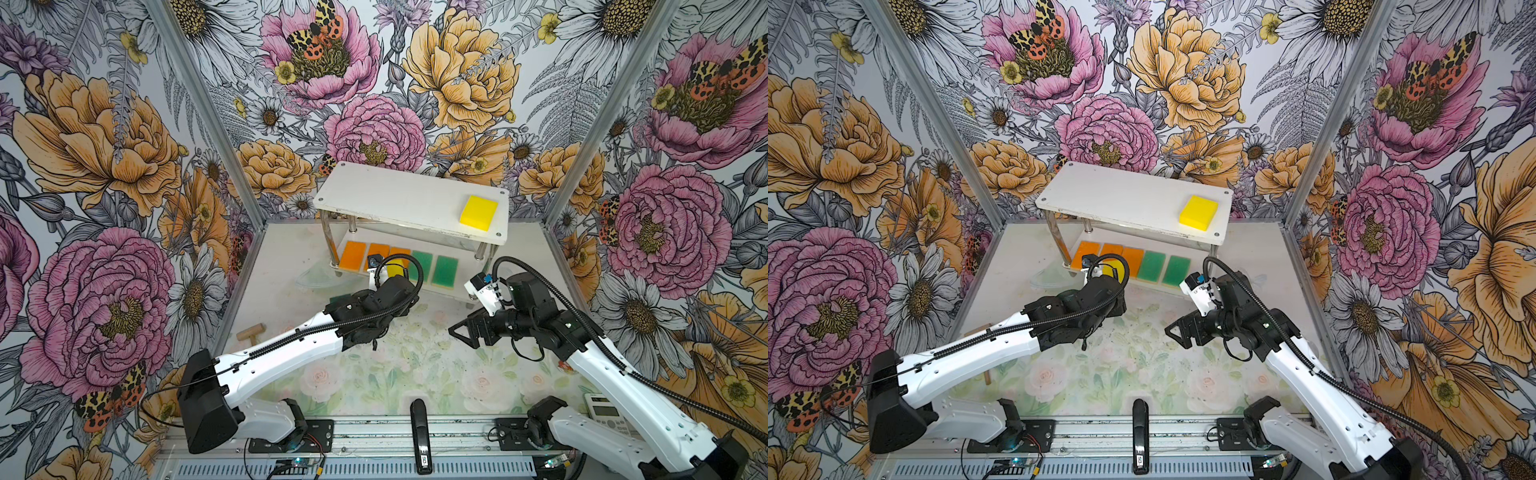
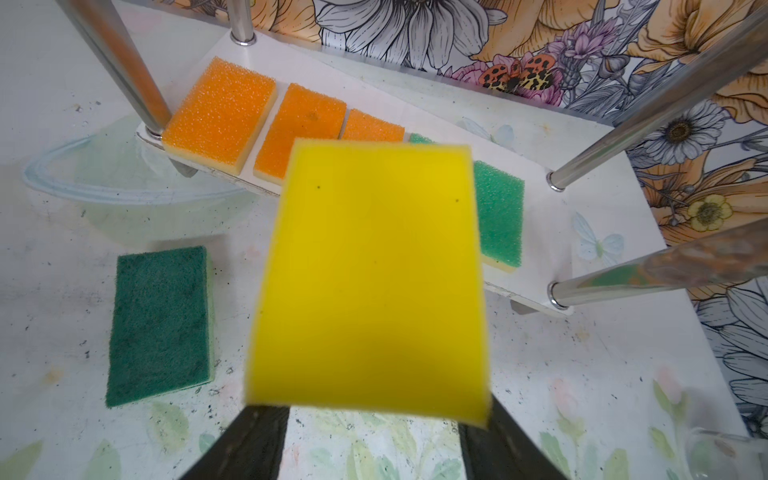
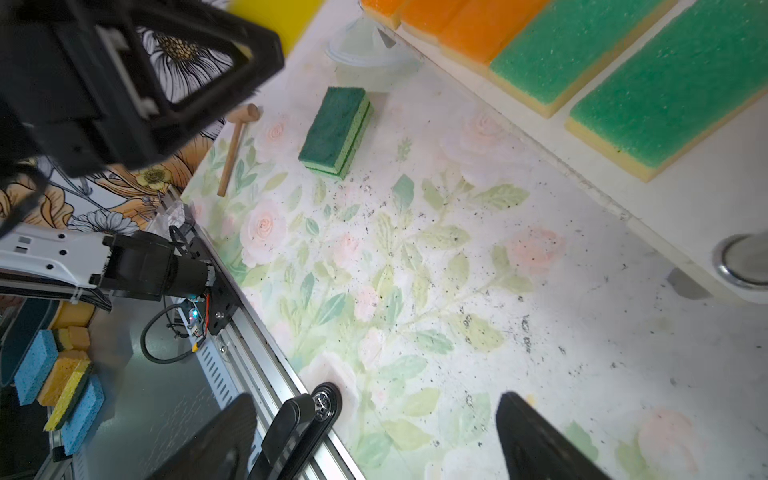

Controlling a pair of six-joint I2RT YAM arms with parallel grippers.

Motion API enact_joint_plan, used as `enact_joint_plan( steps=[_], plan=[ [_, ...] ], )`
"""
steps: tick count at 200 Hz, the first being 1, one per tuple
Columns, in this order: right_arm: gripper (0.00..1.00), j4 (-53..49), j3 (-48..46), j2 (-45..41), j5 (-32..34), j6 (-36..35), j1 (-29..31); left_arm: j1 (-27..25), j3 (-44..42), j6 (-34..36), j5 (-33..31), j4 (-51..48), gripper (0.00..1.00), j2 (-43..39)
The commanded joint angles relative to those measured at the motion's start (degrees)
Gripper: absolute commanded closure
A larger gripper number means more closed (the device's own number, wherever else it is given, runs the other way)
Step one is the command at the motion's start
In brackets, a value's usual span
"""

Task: Place and organize the cleaning sponges onto the shelf
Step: 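Carry the yellow sponge with the left gripper above the shelf top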

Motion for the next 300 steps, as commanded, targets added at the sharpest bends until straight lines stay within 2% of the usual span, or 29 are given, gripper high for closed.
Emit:
enact_joint_plan(
  steps=[1, 59, 134, 181, 211, 238, 300],
  plan=[
    [0.09, 2.05, -0.42, 2.26, 3.88, 0.29, 2.21, -1.77, 3.78, 4.06, 0.94, -3.57, 0.37, -0.27],
    [0.10, 4.33, -1.01, 7.62, 12.25, 0.33, 8.63, -3.43, 15.11, 9.14, 2.99, -9.26, 0.38, 0.52],
    [0.11, 10.60, -3.52, 12.10, 14.89, 1.14, 11.62, -3.56, 26.23, 16.22, 0.33, -10.91, 0.38, 1.38],
    [0.11, 12.09, -4.81, 12.65, 14.78, 1.71, 11.80, -4.02, 36.37, 22.64, -1.34, -11.42, 0.38, 6.77],
    [0.11, 12.53, -5.16, 12.47, 15.21, 2.02, 11.96, -3.24, 45.69, 26.13, -1.07, -13.27, 0.38, 12.56],
    [0.11, 12.71, -5.38, 12.38, 15.50, 2.38, 12.07, -1.24, 52.27, 27.22, 1.33, -13.94, 0.38, 17.79],
    [0.11, 12.80, -5.57, 12.04, 14.71, 2.69, 12.33, 4.84, 60.65, 29.77, 5.59, -14.30, 0.38, 26.71]
  ],
)
